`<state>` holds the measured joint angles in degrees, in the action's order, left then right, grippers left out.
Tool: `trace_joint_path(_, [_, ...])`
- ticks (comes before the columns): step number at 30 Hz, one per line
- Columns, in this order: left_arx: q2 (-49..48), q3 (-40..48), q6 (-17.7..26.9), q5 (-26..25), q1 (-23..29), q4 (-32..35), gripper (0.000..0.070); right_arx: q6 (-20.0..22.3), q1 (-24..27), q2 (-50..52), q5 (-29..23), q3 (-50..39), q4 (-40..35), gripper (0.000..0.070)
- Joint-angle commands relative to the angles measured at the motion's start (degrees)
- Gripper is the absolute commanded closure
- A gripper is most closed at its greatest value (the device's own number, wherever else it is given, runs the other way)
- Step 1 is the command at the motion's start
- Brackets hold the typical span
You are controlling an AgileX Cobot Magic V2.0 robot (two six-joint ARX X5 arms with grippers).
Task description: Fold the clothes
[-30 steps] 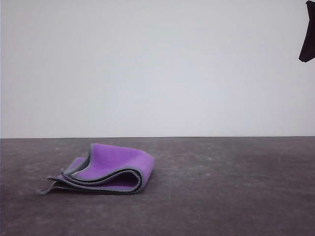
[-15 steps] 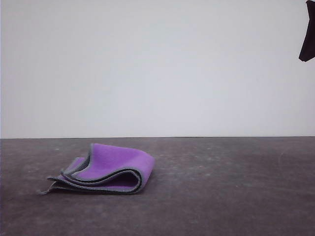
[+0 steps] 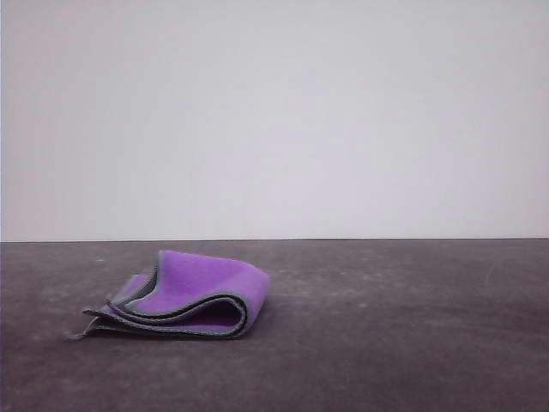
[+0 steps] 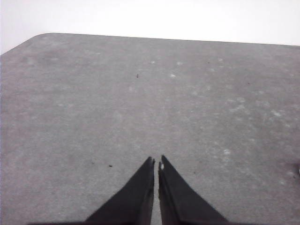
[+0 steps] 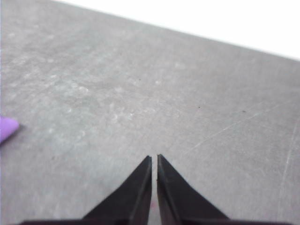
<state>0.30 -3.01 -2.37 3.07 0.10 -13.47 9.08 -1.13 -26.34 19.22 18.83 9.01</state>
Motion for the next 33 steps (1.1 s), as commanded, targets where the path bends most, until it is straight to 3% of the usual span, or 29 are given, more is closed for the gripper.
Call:
trace_joint_path(1, [-0.02, 0.96, 0.11, 0.13, 0.02, -0.61, 0.0695, 0.38, -0.13, 4.92, -0.38, -2.95, -0.88, 0.0684])
trace_joint_path(7, [-0.02, 0.96, 0.11, 0.13, 0.04, -0.61, 0.0695, -2.41, -0.13, 19.21, -6.35, -10.82, -0.69, 0.0684])
trace_joint_path(12, [-0.02, 0.96, 0.11, 0.14, 0.04, -0.61, 0.0695, -6.3, -0.13, 24.57, -12.82, -13.97, -0.1, 0.0684])
trace_joint_path(25, [-0.02, 0.94, 0.11, 0.13, 0.04, -0.6, 0.0695, -8.46, -0.13, 26.13, -13.94, -18.14, 0.91, 0.0684])
trace_joint_path(33, [-0.02, 0.94, 0.11, 0.13, 0.04, -0.59, 0.0695, -8.41, -0.13, 26.13, -18.66, -18.14, 1.42, 0.0684])
